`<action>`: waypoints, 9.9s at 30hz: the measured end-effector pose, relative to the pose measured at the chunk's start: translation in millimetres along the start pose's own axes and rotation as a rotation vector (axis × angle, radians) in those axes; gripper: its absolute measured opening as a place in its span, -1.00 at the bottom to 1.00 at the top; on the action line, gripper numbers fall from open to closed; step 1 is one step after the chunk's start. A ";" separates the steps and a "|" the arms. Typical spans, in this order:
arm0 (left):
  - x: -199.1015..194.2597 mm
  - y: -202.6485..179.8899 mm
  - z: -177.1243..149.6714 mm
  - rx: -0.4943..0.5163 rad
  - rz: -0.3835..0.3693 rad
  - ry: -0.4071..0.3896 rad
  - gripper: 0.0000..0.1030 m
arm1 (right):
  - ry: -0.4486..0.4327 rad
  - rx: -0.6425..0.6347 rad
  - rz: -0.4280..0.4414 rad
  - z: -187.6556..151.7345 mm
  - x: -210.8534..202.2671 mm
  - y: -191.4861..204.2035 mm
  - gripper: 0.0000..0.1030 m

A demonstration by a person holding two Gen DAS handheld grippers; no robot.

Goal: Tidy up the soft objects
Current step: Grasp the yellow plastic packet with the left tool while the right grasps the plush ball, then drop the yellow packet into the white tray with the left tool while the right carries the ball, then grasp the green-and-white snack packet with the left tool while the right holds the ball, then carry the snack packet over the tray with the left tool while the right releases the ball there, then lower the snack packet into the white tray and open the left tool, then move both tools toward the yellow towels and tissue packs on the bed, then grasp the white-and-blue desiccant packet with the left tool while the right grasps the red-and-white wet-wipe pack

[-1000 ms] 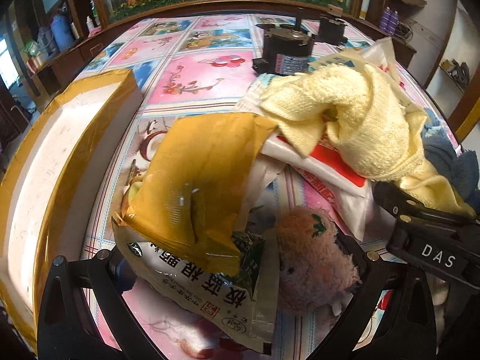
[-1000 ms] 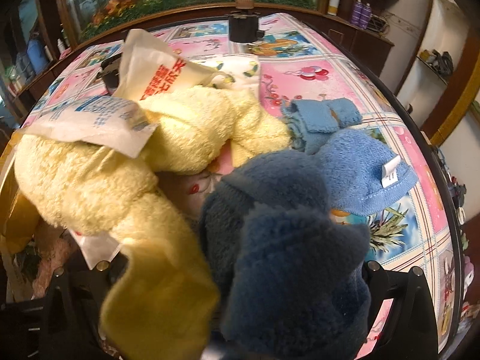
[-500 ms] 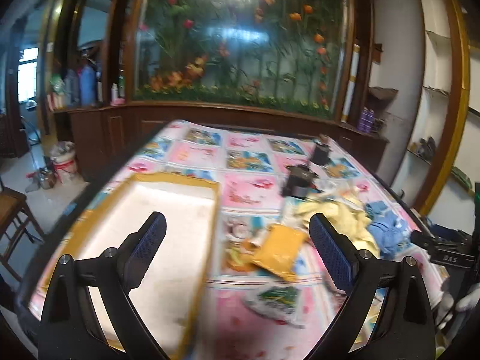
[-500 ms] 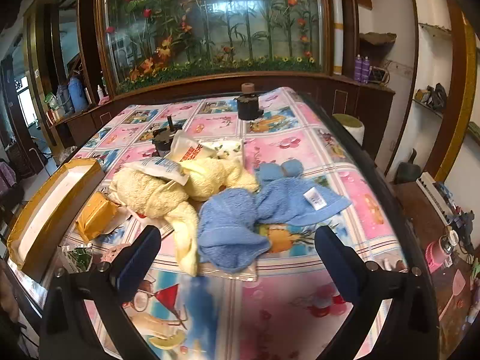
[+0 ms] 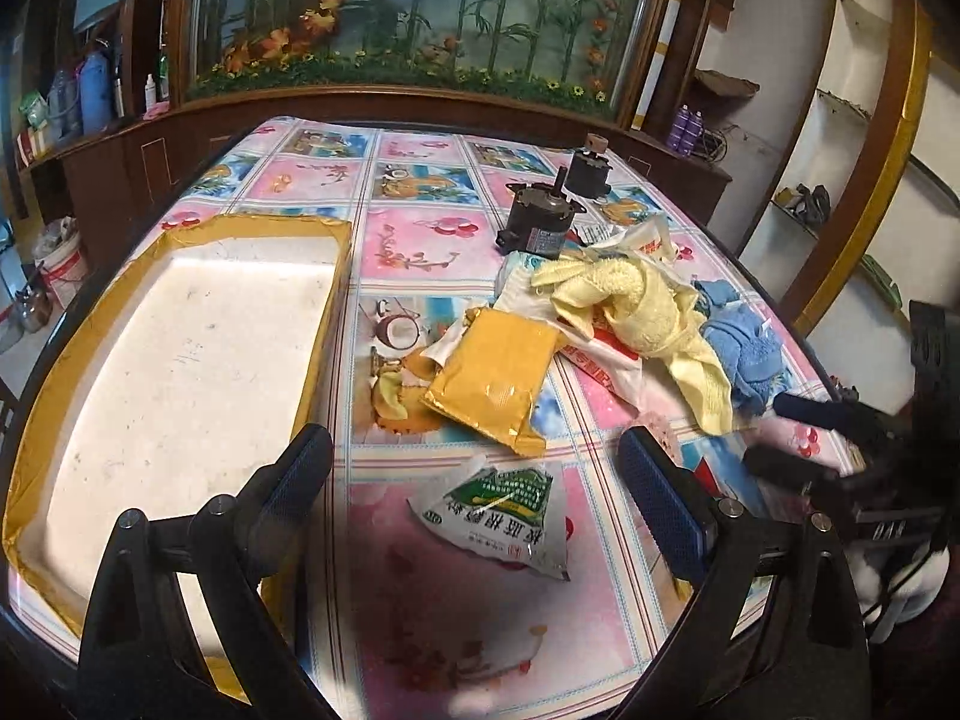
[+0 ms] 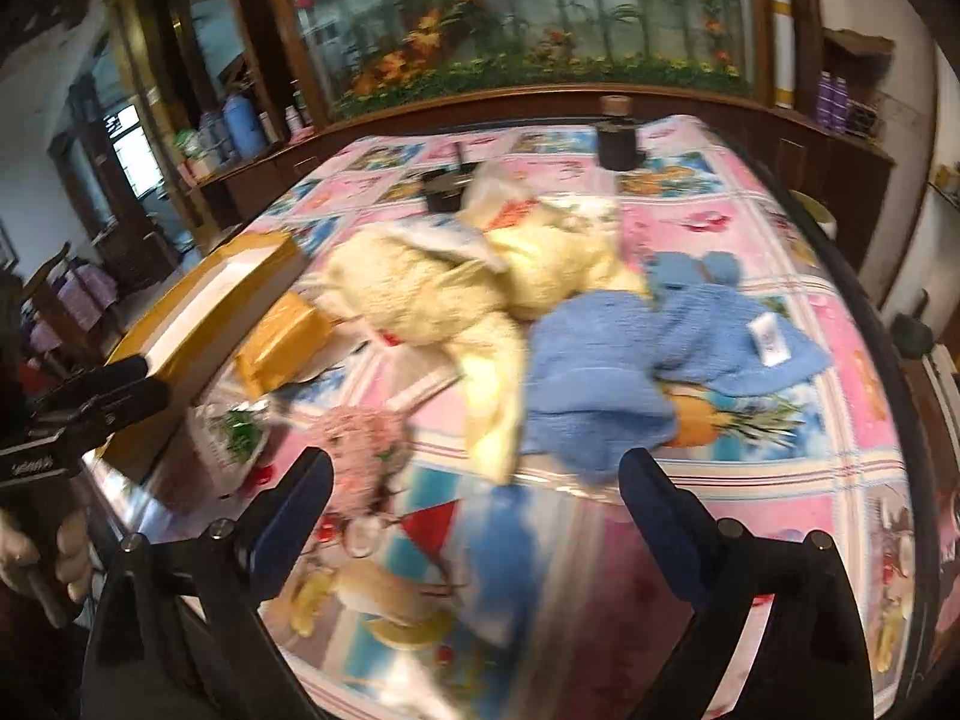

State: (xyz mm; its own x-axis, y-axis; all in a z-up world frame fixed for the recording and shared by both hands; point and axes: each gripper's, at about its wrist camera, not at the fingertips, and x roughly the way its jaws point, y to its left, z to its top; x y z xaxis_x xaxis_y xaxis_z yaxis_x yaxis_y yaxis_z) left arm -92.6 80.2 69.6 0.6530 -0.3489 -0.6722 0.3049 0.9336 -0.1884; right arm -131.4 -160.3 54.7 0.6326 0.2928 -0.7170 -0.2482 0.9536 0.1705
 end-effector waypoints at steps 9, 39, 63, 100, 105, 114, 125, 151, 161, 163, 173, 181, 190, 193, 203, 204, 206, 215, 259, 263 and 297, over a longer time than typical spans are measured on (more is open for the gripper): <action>72.2 -3.0 31.8 0.062 -0.031 0.143 0.88 | 0.144 -0.108 0.021 11.6 63.3 47.7 0.39; -141.3 44.2 64.7 -0.091 -0.085 -0.186 -0.10 | -0.103 -0.214 0.191 63.4 -33.7 115.6 -0.18; 20.8 211.8 93.1 -0.344 -0.039 0.080 -0.10 | 0.048 -0.194 0.282 148.0 127.0 198.5 -0.18; -43.9 142.8 69.8 -0.281 0.000 -0.038 0.27 | -0.015 -0.137 0.310 102.1 65.0 139.6 -0.18; -43.3 92.1 51.5 -0.210 -0.021 -0.004 0.27 | -0.024 -0.042 0.262 71.0 40.8 86.0 -0.18; -28.9 5.8 33.8 -0.093 -0.118 0.049 0.27 | -0.031 0.191 0.148 10.5 18.0 -11.4 -0.16; 21.7 -52.7 -12.7 0.220 0.079 0.131 0.28 | -0.022 0.244 0.109 -11.2 15.8 -38.4 -0.14; -31.6 18.5 1.1 -0.073 -0.040 0.030 -0.34 | 0.012 0.089 0.114 -2.1 16.9 2.2 -0.17; -25.7 146.7 19.5 -0.218 0.206 0.089 -0.34 | -0.027 -0.127 0.269 77.4 26.4 124.1 -0.18; -11.0 167.3 20.9 -0.243 0.236 0.111 -0.33 | 0.002 -0.151 0.284 92.3 45.8 146.0 -0.18; 11.9 231.0 23.6 -0.429 0.135 0.121 -0.21 | 0.151 -0.184 0.186 145.4 180.2 203.7 -0.07; -18.2 234.7 26.1 -0.455 0.081 0.048 -0.19 | 0.180 -0.106 0.188 157.0 193.0 199.8 -0.06; -67.2 154.0 9.5 -0.395 0.123 -0.078 -0.19 | -0.043 -0.130 0.231 104.0 89.5 162.7 0.09; -68.6 119.5 2.1 -0.359 0.123 -0.087 -0.19 | -0.085 -0.107 0.211 86.1 72.1 142.9 0.09; -61.5 25.4 -6.6 -0.198 0.109 -0.038 -0.19 | -0.147 0.002 0.184 59.3 38.3 85.7 0.09; -60.5 20.2 -7.7 -0.192 0.106 -0.032 -0.20 | -0.156 0.009 0.176 58.3 34.2 81.1 0.09; -56.6 10.6 -10.4 -0.186 0.093 -0.017 -0.19 | -0.174 0.032 0.152 56.2 27.3 68.5 0.09; -34.2 -25.9 -25.0 -0.137 0.055 0.055 -0.20 | -0.180 0.104 -0.025 61.7 21.6 10.8 0.10; 82.6 -77.1 14.1 0.214 -0.020 0.282 -0.19 | -0.078 0.284 0.418 70.8 53.0 -73.7 0.12; 103.9 -82.0 13.5 0.255 0.007 0.315 -0.11 | -0.078 0.278 0.410 70.6 53.3 -72.3 0.12; -55.3 52.5 7.4 -0.259 -0.122 -0.029 -0.46 | 0.259 -0.299 0.274 26.5 103.2 141.7 0.12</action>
State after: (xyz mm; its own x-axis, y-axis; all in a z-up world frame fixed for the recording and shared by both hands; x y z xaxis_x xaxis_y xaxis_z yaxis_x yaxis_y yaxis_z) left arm -107.6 147.9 102.2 0.6429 -0.4583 -0.6136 0.1973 0.8733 -0.4456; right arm -81.8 7.0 22.8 0.3208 0.4671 -0.8239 -0.6043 0.7708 0.2017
